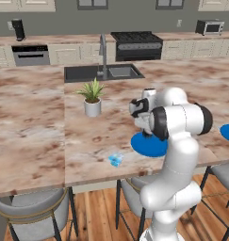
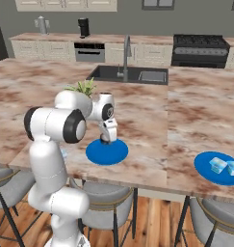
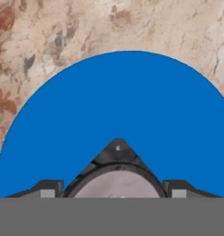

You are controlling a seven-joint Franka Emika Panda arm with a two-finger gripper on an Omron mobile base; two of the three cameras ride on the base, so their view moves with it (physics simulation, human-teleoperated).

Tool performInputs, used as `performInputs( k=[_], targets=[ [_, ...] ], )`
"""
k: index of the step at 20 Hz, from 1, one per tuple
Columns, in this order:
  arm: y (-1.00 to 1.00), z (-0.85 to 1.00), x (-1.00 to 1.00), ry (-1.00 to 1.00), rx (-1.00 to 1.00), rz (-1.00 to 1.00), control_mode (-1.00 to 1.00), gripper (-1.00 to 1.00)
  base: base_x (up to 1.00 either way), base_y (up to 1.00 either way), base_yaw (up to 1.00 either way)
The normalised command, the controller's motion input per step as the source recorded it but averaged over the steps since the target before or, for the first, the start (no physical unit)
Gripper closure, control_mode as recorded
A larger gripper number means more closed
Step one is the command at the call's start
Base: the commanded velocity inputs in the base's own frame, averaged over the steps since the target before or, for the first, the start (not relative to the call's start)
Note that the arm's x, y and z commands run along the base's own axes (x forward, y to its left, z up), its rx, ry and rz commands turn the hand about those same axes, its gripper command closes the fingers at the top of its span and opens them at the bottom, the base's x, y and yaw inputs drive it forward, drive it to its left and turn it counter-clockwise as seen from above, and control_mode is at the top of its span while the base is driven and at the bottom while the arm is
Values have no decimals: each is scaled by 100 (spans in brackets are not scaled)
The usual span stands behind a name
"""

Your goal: Place two yogurt containers on each plate.

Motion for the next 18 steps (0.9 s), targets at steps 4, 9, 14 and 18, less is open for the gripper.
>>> performInputs(
  k=[4,9,14,18],
  targets=[
    [-7,-36,7,2,-7,-12,-100,100,0,0,0],
    [-5,-12,0,0,0,-8,-100,100,0,0,0],
    [-1,-2,0,0,0,-7,-100,-100,0,0,0],
    [-3,0,0,0,0,-5,-100,-100,0,0,0]
  ],
)
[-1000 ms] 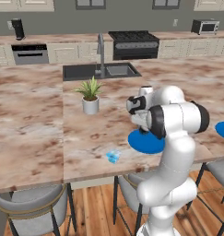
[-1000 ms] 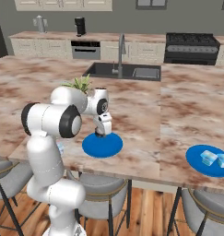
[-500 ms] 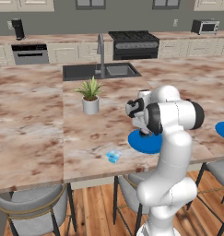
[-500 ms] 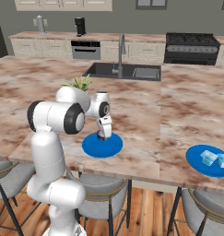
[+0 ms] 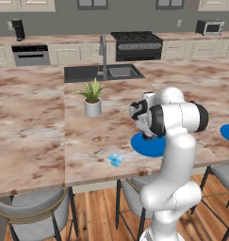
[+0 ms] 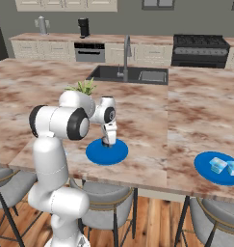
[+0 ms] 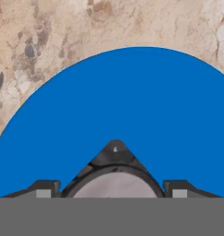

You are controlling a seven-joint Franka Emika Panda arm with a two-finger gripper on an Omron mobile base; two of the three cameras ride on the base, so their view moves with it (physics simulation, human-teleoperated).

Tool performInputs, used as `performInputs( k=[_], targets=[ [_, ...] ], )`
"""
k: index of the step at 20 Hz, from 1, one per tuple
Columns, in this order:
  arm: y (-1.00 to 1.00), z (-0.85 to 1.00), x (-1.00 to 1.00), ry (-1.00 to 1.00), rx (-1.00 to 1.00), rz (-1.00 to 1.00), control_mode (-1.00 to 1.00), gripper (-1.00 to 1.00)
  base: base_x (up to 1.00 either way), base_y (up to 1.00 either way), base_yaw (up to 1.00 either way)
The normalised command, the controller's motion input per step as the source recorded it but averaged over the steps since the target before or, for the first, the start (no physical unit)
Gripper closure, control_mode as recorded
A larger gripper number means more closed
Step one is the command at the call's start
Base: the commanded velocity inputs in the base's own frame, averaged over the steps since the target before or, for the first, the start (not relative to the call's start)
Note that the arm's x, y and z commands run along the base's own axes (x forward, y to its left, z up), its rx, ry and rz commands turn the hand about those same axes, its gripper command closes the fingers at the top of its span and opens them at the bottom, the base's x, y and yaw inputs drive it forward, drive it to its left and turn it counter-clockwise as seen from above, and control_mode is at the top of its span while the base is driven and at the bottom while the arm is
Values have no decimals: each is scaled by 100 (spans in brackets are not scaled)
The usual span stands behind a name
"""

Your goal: Place two yogurt containers on each plate.

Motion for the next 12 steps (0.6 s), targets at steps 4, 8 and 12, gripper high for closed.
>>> performInputs(
  k=[4,8,12],
  targets=[
    [-1,9,-6,0,0,-2,-100,-100,0,0,0],
    [0,27,-5,0,0,0,-100,-100,0,0,0],
    [0,48,-4,-10,0,0,-100,-100,0,0,0]
  ],
)
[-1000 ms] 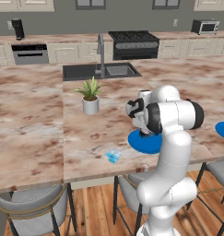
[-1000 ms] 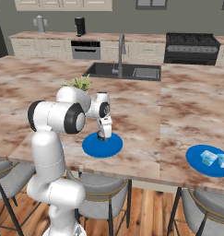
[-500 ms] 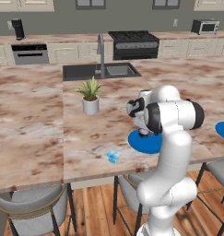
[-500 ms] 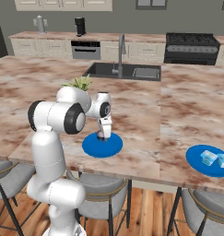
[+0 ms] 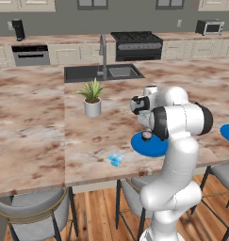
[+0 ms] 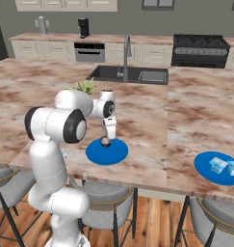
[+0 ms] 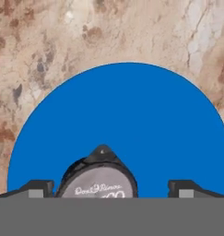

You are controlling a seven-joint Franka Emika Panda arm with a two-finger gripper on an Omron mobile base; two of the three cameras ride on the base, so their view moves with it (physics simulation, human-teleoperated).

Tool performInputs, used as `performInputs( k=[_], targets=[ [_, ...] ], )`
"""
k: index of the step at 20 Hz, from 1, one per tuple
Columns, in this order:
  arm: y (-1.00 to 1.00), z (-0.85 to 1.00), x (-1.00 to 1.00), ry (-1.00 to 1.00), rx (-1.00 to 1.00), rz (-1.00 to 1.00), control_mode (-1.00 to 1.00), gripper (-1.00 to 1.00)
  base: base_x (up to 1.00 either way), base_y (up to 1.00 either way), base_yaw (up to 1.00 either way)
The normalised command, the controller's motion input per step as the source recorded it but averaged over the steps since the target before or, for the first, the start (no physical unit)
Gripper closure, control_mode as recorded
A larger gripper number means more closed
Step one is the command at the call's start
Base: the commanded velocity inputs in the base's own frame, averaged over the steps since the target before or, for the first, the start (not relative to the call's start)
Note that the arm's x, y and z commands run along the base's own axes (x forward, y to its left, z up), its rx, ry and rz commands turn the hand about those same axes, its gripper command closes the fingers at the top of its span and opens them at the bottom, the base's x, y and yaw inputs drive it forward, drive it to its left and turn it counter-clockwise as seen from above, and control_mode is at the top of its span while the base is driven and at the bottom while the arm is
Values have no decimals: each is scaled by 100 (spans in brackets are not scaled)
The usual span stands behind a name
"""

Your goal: Place two yogurt containers on each plate.

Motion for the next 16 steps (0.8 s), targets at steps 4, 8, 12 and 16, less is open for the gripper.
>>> performInputs(
  k=[4,8,12,16],
  targets=[
    [0,50,-7,-14,0,0,-100,-100,0,0,0],
    [16,45,-28,-14,0,6,-100,-100,0,0,0],
    [36,35,-46,-2,0,16,-100,-100,0,0,0],
    [45,25,-50,0,0,34,-100,-100,0,0,0]
  ],
)
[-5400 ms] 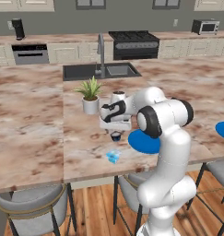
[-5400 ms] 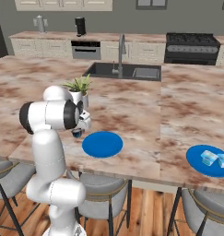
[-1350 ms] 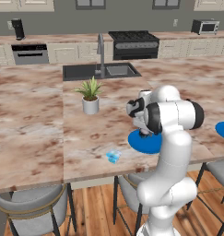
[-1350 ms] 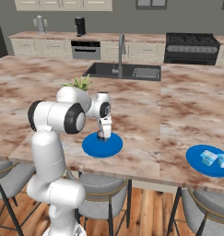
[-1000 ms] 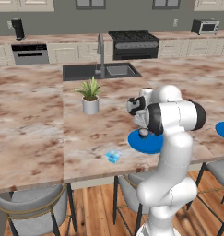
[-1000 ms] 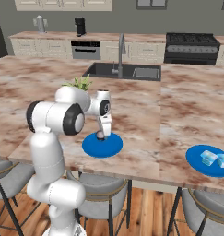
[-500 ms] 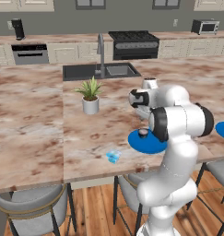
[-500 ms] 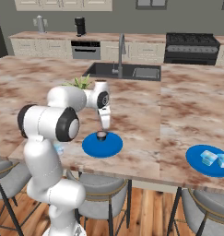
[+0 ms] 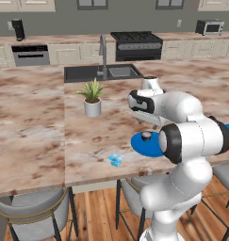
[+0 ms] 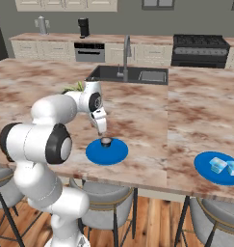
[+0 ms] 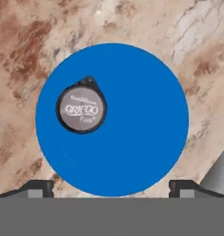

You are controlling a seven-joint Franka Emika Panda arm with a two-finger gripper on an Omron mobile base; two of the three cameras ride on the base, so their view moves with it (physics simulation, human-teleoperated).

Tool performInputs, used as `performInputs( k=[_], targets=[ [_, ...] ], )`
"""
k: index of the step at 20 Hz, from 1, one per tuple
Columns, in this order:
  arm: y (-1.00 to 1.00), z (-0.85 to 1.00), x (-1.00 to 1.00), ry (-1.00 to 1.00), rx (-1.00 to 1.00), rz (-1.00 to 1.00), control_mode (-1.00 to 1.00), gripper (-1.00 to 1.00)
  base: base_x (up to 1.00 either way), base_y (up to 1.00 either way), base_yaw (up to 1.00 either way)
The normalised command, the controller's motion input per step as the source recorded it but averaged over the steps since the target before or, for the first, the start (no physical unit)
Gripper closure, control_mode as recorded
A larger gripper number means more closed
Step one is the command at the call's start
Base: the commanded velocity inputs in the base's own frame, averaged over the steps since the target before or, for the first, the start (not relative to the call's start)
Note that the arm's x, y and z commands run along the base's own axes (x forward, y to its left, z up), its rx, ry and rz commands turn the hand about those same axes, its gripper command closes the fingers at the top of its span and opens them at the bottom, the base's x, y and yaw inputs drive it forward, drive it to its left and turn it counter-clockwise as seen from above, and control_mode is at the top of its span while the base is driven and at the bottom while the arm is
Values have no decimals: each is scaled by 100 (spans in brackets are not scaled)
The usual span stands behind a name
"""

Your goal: Place two yogurt containers on each plate.

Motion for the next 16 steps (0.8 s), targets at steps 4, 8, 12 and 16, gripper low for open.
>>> performInputs(
  k=[4,8,12,16],
  targets=[
    [50,8,-49,0,0,47,-100,-100,0,0,0],
    [47,0,-51,0,0,55,-100,-100,0,0,0],
    [48,0,-53,0,2,56,-100,-100,0,0,0],
    [52,0,-45,0,2,57,-100,-100,0,0,0]
  ],
)
